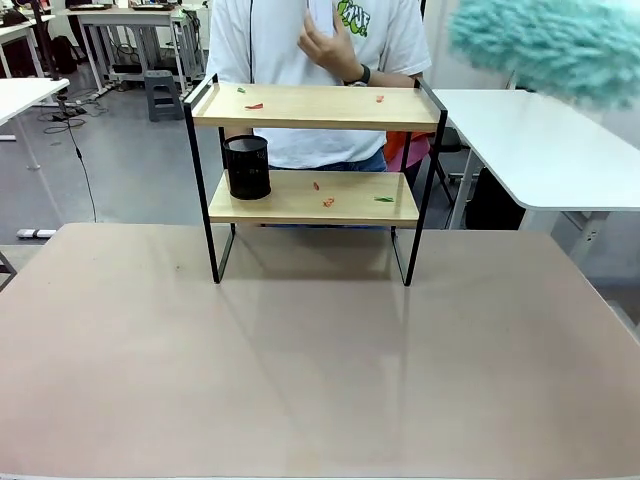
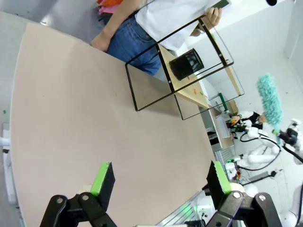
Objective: Clean the shelf.
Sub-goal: Clean the specific tier of the Shelf with the Duster once objects are removed.
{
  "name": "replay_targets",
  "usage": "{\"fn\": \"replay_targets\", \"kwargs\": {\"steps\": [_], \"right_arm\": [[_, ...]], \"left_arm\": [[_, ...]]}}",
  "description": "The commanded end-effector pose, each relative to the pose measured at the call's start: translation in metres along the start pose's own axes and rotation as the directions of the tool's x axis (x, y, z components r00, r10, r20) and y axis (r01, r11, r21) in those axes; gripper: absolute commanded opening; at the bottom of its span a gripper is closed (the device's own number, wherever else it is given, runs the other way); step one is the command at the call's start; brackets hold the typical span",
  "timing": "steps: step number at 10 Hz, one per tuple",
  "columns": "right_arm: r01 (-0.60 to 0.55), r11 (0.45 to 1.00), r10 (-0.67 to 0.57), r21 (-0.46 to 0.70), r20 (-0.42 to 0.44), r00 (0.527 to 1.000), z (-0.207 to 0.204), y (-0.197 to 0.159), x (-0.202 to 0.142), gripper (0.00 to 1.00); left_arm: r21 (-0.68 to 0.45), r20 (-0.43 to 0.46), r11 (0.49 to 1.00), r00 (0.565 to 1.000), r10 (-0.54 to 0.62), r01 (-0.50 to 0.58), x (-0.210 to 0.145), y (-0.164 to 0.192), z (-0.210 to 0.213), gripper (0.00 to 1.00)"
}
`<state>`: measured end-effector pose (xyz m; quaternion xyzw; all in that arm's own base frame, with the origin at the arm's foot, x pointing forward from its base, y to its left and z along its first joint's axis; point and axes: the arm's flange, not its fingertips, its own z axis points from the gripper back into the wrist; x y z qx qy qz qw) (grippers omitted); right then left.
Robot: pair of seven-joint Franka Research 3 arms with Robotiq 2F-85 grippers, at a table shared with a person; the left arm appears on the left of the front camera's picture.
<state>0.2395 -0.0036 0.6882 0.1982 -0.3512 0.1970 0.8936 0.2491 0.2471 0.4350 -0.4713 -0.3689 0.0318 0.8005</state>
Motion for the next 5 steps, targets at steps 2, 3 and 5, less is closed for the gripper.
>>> {"fn": "replay_targets", "kwargs": {"steps": [2,3,5], "right_arm": [[-0.068,0.987,0.061,-0.144,-0.052,0.997,-0.070,0.035,0.062,0.12],[-0.115,0.983,0.102,-0.141,-0.095,0.990,-0.076,0.040,0.056,0.12],[-0.090,0.991,0.089,-0.094,-0.016,0.996,-0.059,0.049,0.050,0.12]], "left_arm": [[-0.013,0.017,1.000,1.000,-0.021,0.022,0.002,-0.001,0.000,1.00],[-0.013,0.017,1.000,1.000,-0.021,0.022,0.002,-0.001,0.000,1.00],[-0.013,0.017,1.000,1.000,-0.021,0.022,0.002,-0.001,0.000,1.00]]}}
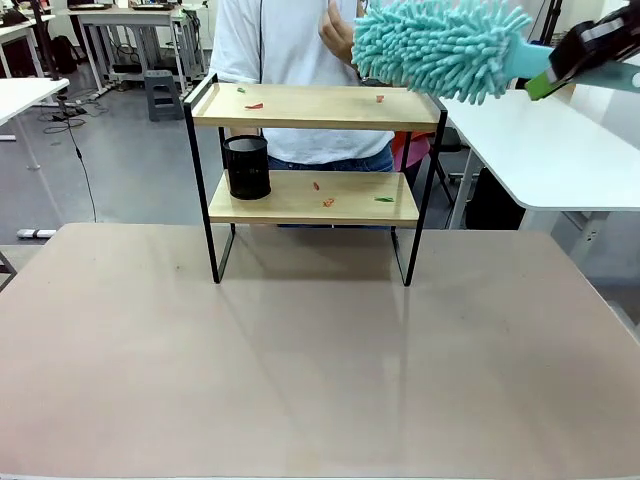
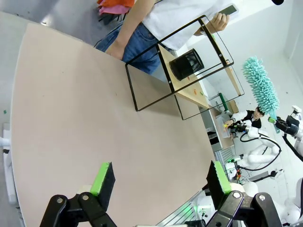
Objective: Clean the shelf.
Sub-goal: Clean the specific tier of the Shelf with the Duster once objects are removed.
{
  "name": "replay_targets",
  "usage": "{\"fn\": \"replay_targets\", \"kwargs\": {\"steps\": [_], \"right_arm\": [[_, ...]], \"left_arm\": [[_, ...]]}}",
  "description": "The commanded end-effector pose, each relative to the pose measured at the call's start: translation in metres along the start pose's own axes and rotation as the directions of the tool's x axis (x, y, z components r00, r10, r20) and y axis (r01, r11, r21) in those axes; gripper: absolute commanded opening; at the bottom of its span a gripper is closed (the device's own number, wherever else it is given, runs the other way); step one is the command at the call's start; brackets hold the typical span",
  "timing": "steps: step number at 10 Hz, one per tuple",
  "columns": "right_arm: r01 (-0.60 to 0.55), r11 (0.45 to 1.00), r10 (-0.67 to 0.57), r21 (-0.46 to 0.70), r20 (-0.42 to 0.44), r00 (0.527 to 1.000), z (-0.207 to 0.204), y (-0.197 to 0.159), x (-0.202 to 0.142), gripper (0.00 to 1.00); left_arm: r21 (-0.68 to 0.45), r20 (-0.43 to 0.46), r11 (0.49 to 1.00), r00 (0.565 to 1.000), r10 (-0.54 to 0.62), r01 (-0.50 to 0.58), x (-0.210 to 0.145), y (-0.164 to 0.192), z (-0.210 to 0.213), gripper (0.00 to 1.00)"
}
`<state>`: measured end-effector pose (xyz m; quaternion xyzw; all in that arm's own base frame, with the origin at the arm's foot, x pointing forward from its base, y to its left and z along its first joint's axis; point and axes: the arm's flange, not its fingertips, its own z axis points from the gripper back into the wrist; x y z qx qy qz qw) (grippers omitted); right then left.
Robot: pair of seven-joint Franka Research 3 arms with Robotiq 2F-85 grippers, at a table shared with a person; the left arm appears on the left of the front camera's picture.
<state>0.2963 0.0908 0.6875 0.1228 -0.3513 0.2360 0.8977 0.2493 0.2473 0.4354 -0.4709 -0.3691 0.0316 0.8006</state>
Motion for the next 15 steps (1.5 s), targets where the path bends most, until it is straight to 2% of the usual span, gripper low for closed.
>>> {"fn": "replay_targets", "kwargs": {"steps": [1,2,7,11,13,15], "right_arm": [[-0.004,1.000,0.004,-0.012,-0.012,1.000,-0.008,0.004,0.002,0.12],[0.024,0.994,-0.024,-0.108,0.003,1.000,-0.007,0.006,0.003,0.12],[0.116,0.986,-0.116,-0.121,0.003,0.993,-0.057,-0.007,0.058,0.12],[0.177,0.964,-0.184,-0.197,-0.016,0.983,-0.075,-0.009,0.063,0.12],[0.185,0.961,-0.197,-0.205,-0.042,0.979,-0.091,-0.003,0.063,0.12],[0.172,0.972,-0.186,-0.160,-0.074,0.980,-0.107,0.012,0.066,0.12]], "left_arm": [[-0.014,0.018,1.000,1.000,-0.021,0.021,0.002,-0.001,-0.001,1.00],[-0.014,0.018,1.000,1.000,-0.021,0.021,0.002,-0.001,-0.001,1.00],[-0.014,0.018,1.000,1.000,-0.021,0.021,0.002,-0.001,-0.001,1.00],[-0.014,0.018,1.000,1.000,-0.021,0.021,0.002,-0.001,-0.001,1.00],[-0.014,0.018,1.000,1.000,-0.021,0.021,0.002,-0.001,-0.001,1.00],[-0.014,0.018,1.000,1.000,-0.021,0.021,0.002,-0.001,-0.001,1.00]]}}
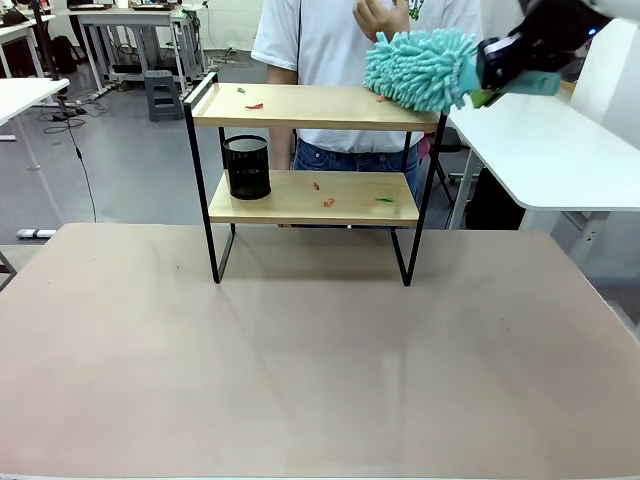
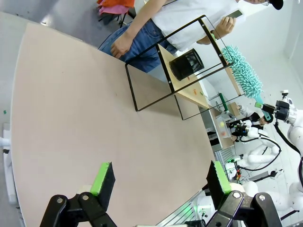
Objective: Clean the shelf.
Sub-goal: Clean the specific tier of the Shelf with the Duster once objects are removed.
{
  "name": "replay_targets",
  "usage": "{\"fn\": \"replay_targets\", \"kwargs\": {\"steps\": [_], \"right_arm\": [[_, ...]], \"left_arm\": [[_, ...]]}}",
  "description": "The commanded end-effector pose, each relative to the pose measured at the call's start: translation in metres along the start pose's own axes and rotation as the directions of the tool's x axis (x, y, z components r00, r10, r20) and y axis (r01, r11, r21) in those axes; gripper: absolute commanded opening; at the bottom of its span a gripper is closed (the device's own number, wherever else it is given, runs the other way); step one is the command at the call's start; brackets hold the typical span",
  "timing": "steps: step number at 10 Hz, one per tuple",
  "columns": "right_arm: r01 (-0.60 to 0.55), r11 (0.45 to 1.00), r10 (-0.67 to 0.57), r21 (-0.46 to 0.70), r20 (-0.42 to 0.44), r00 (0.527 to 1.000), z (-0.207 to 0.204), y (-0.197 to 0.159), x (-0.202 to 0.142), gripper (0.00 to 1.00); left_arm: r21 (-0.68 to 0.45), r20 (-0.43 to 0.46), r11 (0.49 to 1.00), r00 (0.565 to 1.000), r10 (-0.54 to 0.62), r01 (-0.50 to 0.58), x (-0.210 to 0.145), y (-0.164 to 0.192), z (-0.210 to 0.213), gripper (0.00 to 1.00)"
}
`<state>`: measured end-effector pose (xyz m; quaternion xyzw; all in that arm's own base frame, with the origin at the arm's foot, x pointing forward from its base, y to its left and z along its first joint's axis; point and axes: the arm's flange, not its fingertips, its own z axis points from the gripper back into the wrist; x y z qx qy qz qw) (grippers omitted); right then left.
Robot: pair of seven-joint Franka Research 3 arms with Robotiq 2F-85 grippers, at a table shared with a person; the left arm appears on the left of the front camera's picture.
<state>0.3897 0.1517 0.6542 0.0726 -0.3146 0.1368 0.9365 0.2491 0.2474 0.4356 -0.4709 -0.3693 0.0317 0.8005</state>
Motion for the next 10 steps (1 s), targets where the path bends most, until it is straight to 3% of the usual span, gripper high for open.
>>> {"fn": "replay_targets", "kwargs": {"steps": [1,10], "right_arm": [[0.013,0.999,-0.013,0.042,-0.001,1.000,-0.008,0.022,0.010,0.12],[-0.117,0.976,0.121,0.186,-0.010,0.993,-0.059,0.127,0.079,0.12]], "left_arm": [[-0.014,0.017,1.000,1.000,-0.021,0.021,0.002,-0.001,-0.001,1.00],[-0.014,0.017,1.000,1.000,-0.021,0.021,0.002,-0.001,-0.001,1.00]]}}
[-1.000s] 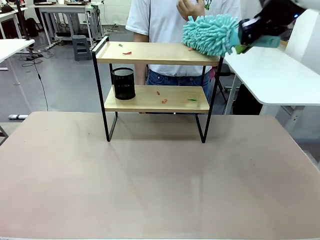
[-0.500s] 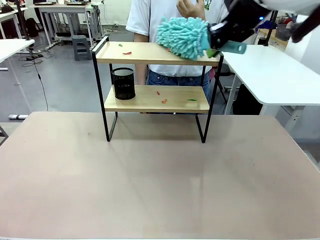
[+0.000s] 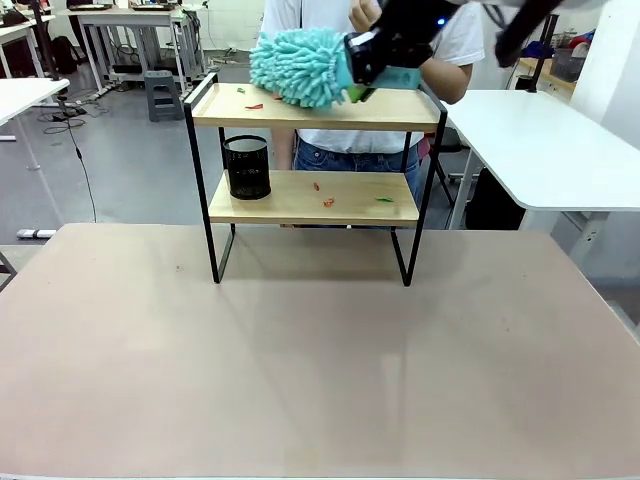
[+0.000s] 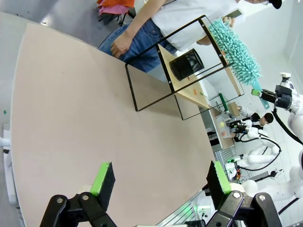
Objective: Clean the shelf.
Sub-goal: Clean the specific tier of the Shelf with the Duster once objects are removed.
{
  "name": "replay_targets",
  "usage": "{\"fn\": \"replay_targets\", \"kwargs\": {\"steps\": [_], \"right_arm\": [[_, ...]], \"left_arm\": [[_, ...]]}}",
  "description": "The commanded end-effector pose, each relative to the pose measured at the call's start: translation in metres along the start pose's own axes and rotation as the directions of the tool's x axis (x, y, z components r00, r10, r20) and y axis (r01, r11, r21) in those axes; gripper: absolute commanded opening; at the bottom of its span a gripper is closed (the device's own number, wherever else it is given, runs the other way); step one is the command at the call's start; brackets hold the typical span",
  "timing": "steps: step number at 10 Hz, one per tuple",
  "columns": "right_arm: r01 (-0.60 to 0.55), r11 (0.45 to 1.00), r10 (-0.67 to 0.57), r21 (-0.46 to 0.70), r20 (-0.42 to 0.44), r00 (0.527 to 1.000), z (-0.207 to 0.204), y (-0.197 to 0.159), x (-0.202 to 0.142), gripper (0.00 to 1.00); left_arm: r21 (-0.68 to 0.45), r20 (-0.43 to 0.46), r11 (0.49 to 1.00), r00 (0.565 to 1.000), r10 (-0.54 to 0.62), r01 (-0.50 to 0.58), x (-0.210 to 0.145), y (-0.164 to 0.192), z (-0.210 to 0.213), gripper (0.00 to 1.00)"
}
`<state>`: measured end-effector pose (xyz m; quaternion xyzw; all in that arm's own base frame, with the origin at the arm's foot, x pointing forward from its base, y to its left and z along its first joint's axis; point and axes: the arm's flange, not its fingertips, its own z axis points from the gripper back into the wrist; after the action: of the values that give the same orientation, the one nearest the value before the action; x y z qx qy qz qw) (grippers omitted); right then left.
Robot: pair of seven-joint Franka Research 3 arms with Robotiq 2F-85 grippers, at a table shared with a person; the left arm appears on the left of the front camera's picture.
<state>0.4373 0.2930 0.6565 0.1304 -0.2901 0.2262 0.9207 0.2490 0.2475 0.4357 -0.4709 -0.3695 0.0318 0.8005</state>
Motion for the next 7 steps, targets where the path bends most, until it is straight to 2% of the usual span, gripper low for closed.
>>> {"fn": "replay_targets", "kwargs": {"steps": [1,2,3,7], "right_arm": [[-0.002,1.000,0.002,0.020,0.005,1.000,-0.007,0.009,0.014,0.12],[-0.017,0.998,0.017,0.052,-0.011,1.000,-0.009,0.010,0.014,0.12],[-0.036,0.990,0.040,0.137,-0.031,0.999,-0.005,0.010,0.009,0.12],[-0.091,0.972,0.106,0.215,-0.060,0.993,0.045,-0.022,-0.039,0.12]], "left_arm": [[-0.014,0.017,1.000,1.000,-0.021,0.021,0.002,-0.001,-0.001,1.00],[-0.014,0.017,1.000,1.000,-0.021,0.021,0.002,-0.001,-0.001,1.00],[-0.014,0.017,1.000,1.000,-0.021,0.021,0.002,-0.001,-0.001,1.00],[-0.014,0.017,1.000,1.000,-0.021,0.021,0.002,-0.001,-0.001,1.00]]}}
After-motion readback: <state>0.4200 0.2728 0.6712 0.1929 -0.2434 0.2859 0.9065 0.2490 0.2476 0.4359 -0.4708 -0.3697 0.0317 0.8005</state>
